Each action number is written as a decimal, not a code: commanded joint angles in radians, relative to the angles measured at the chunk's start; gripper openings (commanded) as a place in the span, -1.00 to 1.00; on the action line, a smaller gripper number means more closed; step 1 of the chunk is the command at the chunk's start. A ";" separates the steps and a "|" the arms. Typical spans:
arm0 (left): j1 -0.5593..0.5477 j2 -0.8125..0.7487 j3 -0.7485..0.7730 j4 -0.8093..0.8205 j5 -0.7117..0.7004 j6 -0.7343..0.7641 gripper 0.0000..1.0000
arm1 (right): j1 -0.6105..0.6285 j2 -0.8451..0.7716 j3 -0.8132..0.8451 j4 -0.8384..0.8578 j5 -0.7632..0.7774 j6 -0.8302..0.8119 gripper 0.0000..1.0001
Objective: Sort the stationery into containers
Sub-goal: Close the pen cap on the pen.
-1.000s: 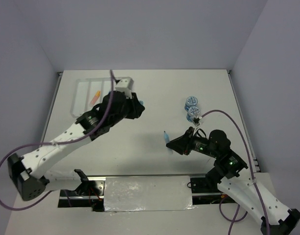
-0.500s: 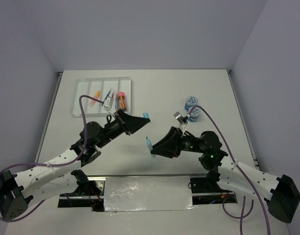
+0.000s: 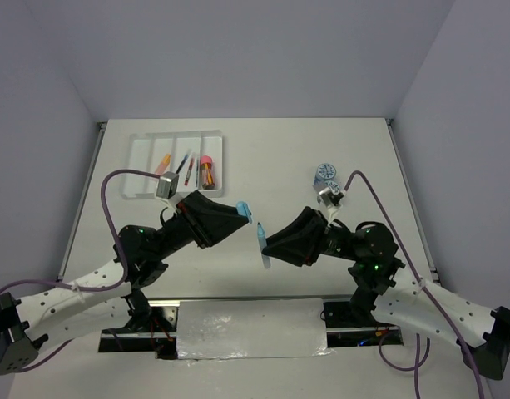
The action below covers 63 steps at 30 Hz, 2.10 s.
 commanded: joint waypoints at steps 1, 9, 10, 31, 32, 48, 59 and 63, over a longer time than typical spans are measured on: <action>-0.034 -0.033 0.069 -0.079 -0.031 0.108 -1.00 | 0.010 -0.013 0.084 -0.128 0.083 -0.083 -1.00; -0.074 -0.040 0.107 -0.139 -0.088 0.181 -1.00 | 0.031 0.021 0.109 -0.200 0.106 -0.109 -1.00; -0.074 -0.045 0.113 -0.151 -0.094 0.189 -1.00 | 0.047 0.018 0.109 -0.207 0.121 -0.115 -1.00; -0.099 -0.042 0.146 -0.231 -0.090 0.283 -1.00 | 0.117 0.027 0.186 -0.316 0.229 -0.200 -1.00; -0.102 -0.042 0.146 -0.236 -0.093 0.292 -1.00 | 0.117 0.025 0.186 -0.309 0.226 -0.200 -1.00; -0.105 -0.057 0.121 -0.213 -0.076 0.338 -1.00 | 0.117 -0.005 0.195 -0.290 0.172 -0.197 -1.00; -0.105 -0.020 0.124 -0.141 0.022 0.340 -1.00 | 0.117 -0.001 0.215 -0.247 0.160 -0.186 -1.00; -0.112 0.012 0.121 -0.054 0.108 0.318 -1.00 | 0.116 0.025 0.239 -0.240 0.167 -0.191 -1.00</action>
